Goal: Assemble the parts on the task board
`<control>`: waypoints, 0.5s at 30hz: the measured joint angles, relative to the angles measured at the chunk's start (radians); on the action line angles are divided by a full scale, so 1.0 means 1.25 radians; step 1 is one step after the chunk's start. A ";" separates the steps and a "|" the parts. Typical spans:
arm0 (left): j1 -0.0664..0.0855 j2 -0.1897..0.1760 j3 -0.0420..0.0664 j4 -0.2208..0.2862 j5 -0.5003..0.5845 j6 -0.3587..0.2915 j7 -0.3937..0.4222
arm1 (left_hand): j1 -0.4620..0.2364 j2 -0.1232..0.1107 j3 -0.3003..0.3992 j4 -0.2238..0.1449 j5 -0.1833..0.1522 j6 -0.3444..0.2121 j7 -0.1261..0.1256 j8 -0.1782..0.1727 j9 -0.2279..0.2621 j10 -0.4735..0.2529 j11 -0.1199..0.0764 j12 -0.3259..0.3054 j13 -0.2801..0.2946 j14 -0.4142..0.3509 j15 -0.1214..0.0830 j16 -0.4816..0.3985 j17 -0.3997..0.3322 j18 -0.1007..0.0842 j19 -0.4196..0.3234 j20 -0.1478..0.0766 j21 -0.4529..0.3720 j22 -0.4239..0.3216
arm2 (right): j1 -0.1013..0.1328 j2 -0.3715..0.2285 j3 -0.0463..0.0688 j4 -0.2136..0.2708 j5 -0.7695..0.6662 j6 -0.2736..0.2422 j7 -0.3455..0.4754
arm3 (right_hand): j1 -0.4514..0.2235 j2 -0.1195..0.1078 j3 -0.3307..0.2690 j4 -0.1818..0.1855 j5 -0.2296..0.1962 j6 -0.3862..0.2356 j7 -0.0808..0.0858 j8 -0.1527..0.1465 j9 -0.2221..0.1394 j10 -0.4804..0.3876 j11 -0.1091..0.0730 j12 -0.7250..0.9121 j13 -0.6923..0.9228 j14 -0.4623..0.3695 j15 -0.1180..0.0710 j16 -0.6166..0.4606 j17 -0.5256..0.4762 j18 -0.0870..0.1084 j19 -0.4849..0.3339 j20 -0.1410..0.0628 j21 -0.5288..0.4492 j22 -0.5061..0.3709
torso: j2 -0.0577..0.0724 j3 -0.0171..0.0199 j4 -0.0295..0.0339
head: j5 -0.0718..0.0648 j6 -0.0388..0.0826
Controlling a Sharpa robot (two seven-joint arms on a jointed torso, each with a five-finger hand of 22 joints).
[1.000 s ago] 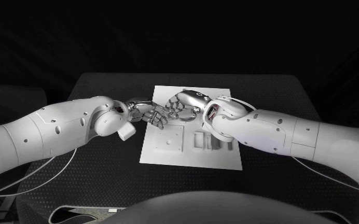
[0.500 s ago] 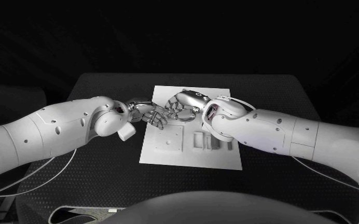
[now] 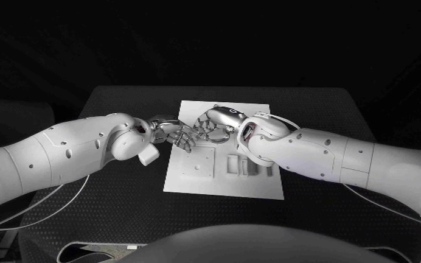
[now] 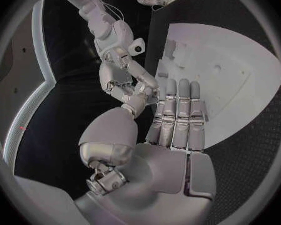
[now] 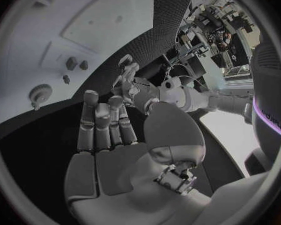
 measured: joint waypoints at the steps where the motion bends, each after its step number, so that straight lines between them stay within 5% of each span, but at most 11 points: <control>1: 0.000 0.000 0.000 0.000 -0.001 -0.001 0.000 | 0.000 0.000 0.000 0.000 0.000 0.002 0.000 0.002 0.000 0.002 -0.002 0.001 0.001 0.001 -0.001 0.002 0.001 0.000 0.001 -0.001 0.000 0.000 | 0.000 0.000 0.000 0.000 0.000 0.000 0.000 | 0.000 0.000 0.000 0.000 0.000 0.000 0.000 0.000 0.000 0.000 0.000 0.000 0.000 0.000 0.000 0.000 0.000 0.000 0.000 0.000 0.000 0.000 | 0.000 0.0000 0.0000 | 0.000 0.000; 11: 0.000 0.001 0.000 0.001 -0.010 -0.016 0.001 | -0.006 0.007 0.004 0.000 0.000 0.017 0.000 0.008 0.007 0.018 -0.007 0.005 0.005 0.010 -0.010 0.009 0.013 0.000 0.002 -0.002 0.000 0.000 | 0.000 0.000 0.000 -0.002 0.000 0.005 -0.005 | -0.002 -0.019 0.006 -0.001 0.000 0.000 0.000 0.001 0.000 0.000 0.000 0.000 -0.002 -0.003 -0.002 0.000 -0.002 0.000 0.000 0.000 0.000 0.000 | 0.000 0.0000 -0.0001 | -0.001 0.000; 15: 0.000 0.001 0.000 0.000 -0.012 -0.022 0.002 | -0.006 0.007 0.004 0.000 -0.003 0.018 0.000 0.008 0.008 0.019 -0.008 0.005 0.006 0.013 -0.007 0.012 0.016 0.000 0.002 -0.002 0.000 0.000 | 0.000 0.000 0.000 -0.004 0.000 0.005 -0.006 | -0.004 -0.033 0.006 -0.001 0.000 -0.014 0.014 -0.011 -0.008 -0.007 0.007 0.000 -0.004 -0.008 0.002 -0.004 -0.005 0.000 0.000 0.000 0.000 0.000 | 0.000 0.0000 0.0000 | -0.001 0.000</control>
